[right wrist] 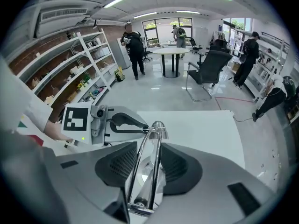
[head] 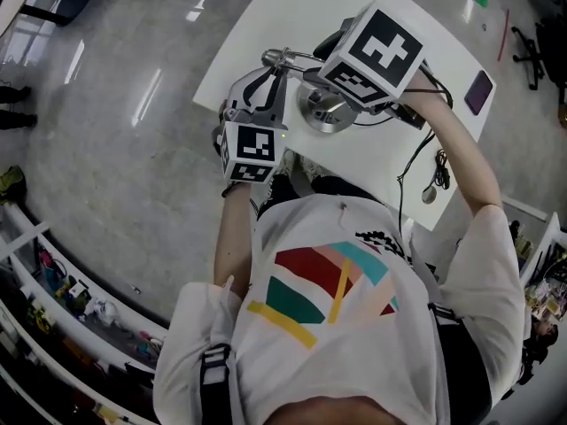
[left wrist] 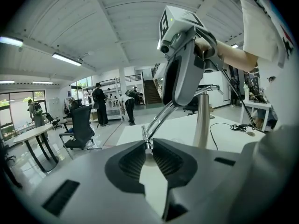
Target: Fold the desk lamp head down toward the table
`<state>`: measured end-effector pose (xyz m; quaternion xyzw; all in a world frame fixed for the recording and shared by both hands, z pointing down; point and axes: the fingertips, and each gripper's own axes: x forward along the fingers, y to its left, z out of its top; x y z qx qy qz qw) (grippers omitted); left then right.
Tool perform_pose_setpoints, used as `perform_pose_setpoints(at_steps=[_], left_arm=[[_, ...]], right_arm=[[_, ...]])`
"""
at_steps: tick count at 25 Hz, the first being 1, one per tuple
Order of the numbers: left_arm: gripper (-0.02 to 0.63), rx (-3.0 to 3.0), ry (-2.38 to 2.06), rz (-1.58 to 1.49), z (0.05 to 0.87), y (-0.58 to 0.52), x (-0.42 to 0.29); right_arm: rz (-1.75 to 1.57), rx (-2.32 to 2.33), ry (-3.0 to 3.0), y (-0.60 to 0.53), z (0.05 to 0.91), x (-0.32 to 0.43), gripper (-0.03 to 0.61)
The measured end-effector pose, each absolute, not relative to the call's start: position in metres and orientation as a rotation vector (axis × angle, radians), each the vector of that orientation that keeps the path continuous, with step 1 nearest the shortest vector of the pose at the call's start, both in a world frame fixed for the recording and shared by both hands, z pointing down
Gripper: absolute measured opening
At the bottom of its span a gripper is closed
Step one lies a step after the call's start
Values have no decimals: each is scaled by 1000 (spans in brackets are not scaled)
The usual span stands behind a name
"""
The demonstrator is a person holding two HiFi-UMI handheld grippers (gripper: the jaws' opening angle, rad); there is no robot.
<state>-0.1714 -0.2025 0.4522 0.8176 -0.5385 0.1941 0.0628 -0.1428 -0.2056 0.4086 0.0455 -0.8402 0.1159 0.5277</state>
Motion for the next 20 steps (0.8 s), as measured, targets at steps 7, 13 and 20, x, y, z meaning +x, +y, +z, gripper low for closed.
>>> perform_pose_setpoints(at_steps=[7, 13, 20], left_arm=[[86, 2463, -1566, 594, 462, -199, -163], [86, 2464, -1548, 596, 469, -197, -157], [86, 2450, -1543, 580, 472, -195, -154]], right_arm=[[303, 92, -1977, -203, 414, -140, 140], [316, 83, -1970, -202, 419, -138, 141], [328, 80, -1963, -201, 421, -137, 141]])
